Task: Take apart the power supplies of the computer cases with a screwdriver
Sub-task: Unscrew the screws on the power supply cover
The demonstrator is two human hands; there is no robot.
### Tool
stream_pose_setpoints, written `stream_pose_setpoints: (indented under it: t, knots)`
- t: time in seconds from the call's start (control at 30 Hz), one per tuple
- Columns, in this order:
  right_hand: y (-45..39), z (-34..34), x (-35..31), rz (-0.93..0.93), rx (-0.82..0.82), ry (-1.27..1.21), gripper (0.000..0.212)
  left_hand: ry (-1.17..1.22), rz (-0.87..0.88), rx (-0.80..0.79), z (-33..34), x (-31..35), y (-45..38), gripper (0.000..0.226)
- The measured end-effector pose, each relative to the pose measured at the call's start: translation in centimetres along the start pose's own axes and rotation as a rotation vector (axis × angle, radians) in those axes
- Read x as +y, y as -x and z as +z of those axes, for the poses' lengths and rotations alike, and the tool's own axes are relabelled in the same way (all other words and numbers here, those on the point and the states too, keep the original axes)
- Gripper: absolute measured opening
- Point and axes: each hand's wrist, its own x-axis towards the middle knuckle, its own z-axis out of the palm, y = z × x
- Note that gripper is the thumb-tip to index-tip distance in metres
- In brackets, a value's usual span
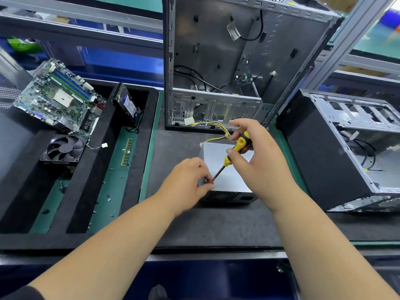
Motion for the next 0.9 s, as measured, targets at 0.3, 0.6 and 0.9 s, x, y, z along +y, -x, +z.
stream_pose_setpoints:
  t: [0.3, 0.6, 0.9]
  knots:
    - [-0.5, -0.1, -0.6, 0.058, 0.139, -0.121, 0.048, 0.066, -0.183, 0.128, -0.9, -2.3, -0.1, 0.014]
    - [-2.0, 3.2, -2.6, 0.078, 0.152, -0.284, 0.043, 0.126, -0.596, 0.461, -6.3, -11.3, 4.3, 0.015]
    - [-3.7, 7.0, -5.4, 0.016, 0.14, -0.337, 0.045, 0.161, -0.669, 0.477, -9.1, -14.2, 8.6, 0.017]
